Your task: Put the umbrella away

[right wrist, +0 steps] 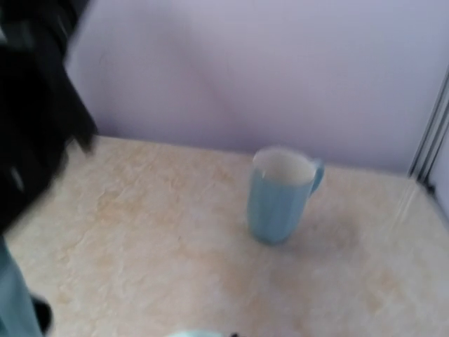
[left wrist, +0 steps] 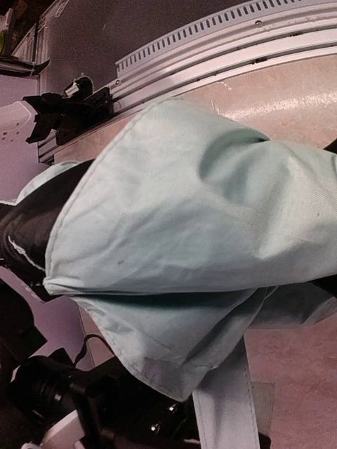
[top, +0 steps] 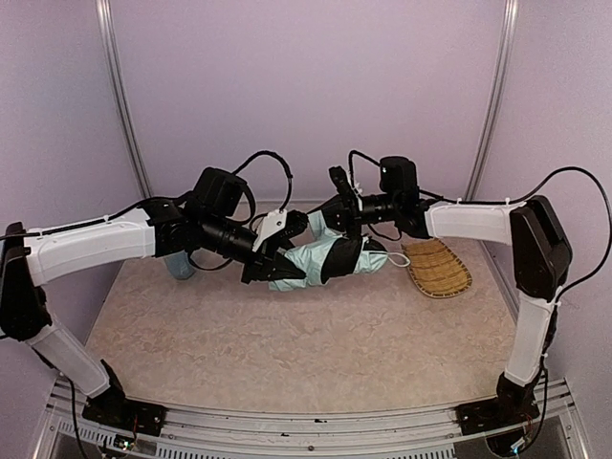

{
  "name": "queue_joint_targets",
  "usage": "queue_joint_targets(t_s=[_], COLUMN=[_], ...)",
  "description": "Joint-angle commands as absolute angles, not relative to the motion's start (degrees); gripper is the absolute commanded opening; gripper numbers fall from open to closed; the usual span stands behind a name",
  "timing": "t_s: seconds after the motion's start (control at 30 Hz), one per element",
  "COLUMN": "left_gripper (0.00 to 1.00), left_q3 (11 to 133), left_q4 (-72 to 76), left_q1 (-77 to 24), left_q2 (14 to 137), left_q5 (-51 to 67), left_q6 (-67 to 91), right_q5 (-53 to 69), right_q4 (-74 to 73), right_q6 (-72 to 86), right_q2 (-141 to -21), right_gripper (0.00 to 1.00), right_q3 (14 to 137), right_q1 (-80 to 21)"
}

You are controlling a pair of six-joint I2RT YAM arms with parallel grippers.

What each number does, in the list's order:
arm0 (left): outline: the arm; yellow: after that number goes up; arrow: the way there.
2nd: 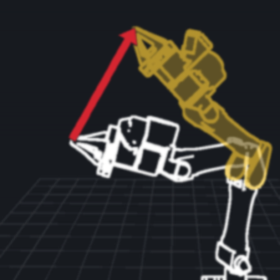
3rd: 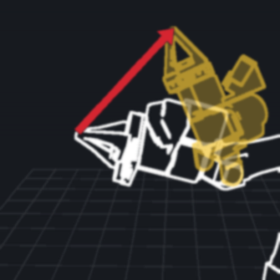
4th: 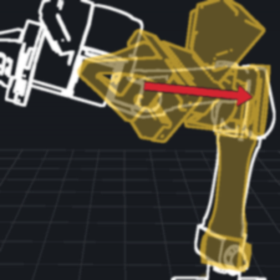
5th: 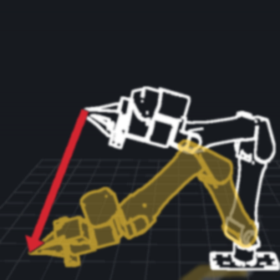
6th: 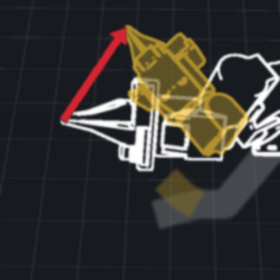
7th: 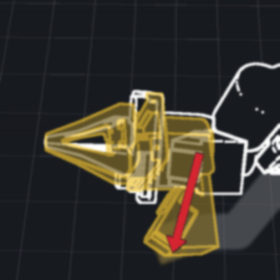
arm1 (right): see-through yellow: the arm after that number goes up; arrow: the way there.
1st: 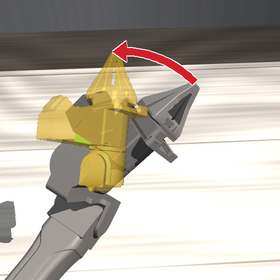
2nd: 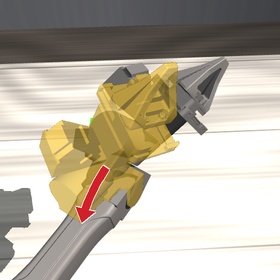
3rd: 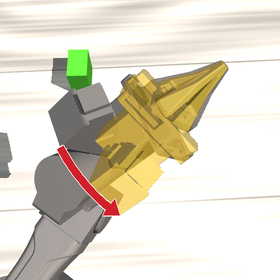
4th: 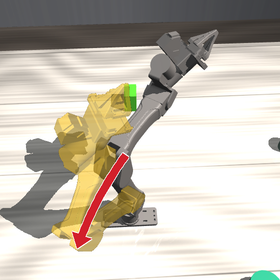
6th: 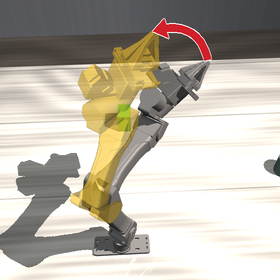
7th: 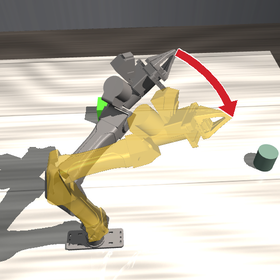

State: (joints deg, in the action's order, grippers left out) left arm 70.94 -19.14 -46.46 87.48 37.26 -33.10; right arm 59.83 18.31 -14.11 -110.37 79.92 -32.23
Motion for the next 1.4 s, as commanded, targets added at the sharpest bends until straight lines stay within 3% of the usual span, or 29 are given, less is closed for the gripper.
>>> queue_joint_targets(t_s=[0.0,0.33,0.53,0.87,1.13,1.37], left_gripper=[0.0,0.0,0.0,0.0,0.0,0.0], left_q3=[74.5,73.5,75.4,78.5,78.0,80.7], left_q4=[-32.8,-26.8,-23.5,-21.0,-16.5,-19.9], left_q1=[-49.6,-42.4,-39.4,-35.4,-32.7,-32.8], left_q2=[94.1,107.9,114.2,121.5,122.0,124.0], left_q5=[45.8,45.3,48.7,49.7,48.8,42.0], left_q6=[-42.5,-31.9,-28.6,-23.4,-17.6,-17.4], right_q5=[55.2,46.9,43.3,43.5,36.0,32.9], right_q4=[18.0,25.8,32.4,30.8,21.2,20.4], right_q6=[-16.0,-19.9,-19.1,-25.0,-36.7,-38.6], right_q2=[-109.5,-93.1,-91.2,-92.5,-93.7,-95.8], right_gripper=[0.0,0.0,0.0,0.0,0.0,0.0], right_q3=[85.6,63.9,53.3,48.1,46.2,46.7], right_q1=[-29.9,-35.4,-40.4,-48.7,-54.2,-56.9])
